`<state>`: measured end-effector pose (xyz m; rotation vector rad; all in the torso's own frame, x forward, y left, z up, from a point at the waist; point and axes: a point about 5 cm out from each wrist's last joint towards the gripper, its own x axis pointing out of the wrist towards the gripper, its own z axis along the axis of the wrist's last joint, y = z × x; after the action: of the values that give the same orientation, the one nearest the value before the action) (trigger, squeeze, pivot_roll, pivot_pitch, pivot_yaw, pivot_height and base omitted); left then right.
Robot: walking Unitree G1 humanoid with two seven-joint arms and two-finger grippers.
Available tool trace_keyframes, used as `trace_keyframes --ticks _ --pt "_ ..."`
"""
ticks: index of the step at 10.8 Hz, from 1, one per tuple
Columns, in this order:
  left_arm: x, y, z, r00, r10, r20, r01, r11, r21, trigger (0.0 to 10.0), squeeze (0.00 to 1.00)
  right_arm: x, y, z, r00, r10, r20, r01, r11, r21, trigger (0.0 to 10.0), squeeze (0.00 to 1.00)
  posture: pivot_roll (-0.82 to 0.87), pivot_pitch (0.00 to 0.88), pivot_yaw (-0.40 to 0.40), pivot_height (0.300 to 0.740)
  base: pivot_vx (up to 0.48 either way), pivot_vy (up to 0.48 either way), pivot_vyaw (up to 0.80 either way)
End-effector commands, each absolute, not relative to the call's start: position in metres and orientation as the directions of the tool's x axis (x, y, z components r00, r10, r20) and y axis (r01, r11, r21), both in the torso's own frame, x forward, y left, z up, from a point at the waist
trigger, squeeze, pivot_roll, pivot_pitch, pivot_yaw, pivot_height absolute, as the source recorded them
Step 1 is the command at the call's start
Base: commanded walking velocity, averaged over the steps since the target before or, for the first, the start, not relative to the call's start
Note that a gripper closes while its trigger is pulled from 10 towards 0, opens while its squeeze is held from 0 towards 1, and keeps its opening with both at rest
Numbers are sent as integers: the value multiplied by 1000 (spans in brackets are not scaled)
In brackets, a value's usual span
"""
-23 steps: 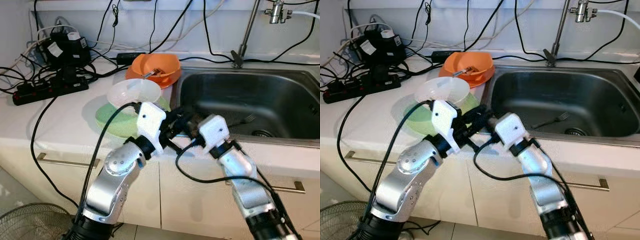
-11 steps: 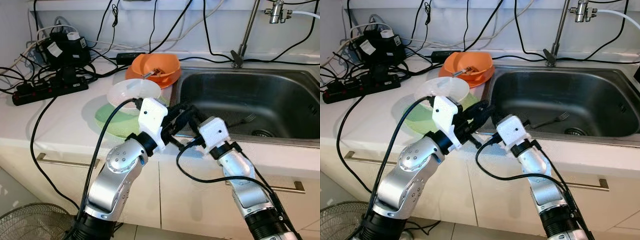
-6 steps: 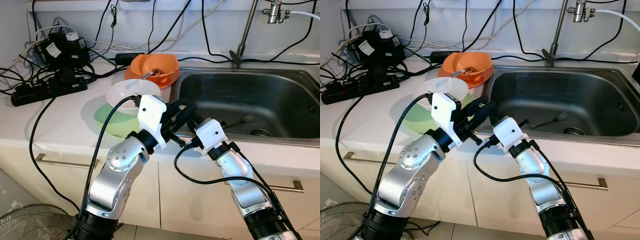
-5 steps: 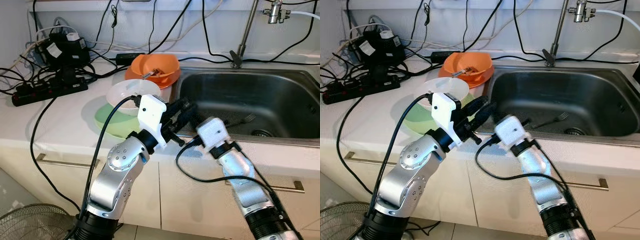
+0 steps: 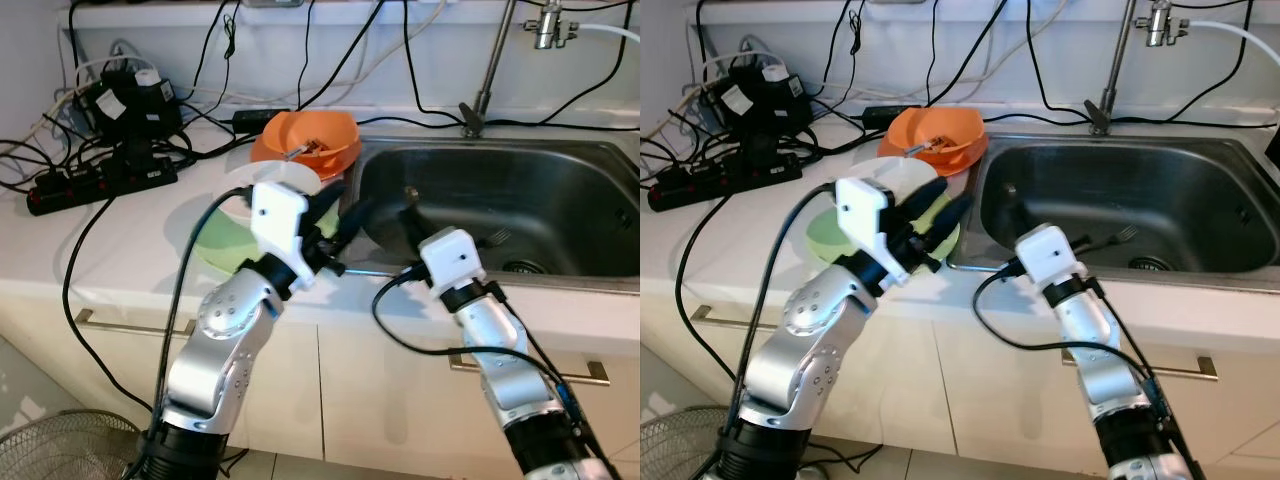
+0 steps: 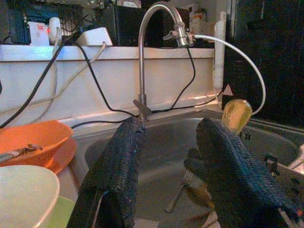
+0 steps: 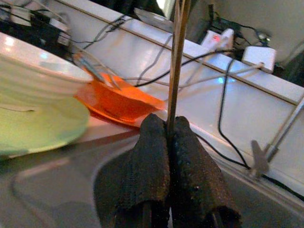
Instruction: Kitchen organization
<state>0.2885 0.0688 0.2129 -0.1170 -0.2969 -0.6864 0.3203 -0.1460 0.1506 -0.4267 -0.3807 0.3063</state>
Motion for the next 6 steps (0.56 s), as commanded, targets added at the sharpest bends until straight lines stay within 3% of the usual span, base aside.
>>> trace_keyframes --ticks 1,6 --pt "289 73 210 745 -593 306 628 778 -23 10000 0 324 -151 158 885 334 324 -167 878 -448 0 0 3 0 114 740 0 0 0" --pt "290 70 168 784 -599 162 615 785 -73 10000 0 350 -190 179 911 91 402 81 916 -392 0 0 -14 30 132 740 0 0 0"
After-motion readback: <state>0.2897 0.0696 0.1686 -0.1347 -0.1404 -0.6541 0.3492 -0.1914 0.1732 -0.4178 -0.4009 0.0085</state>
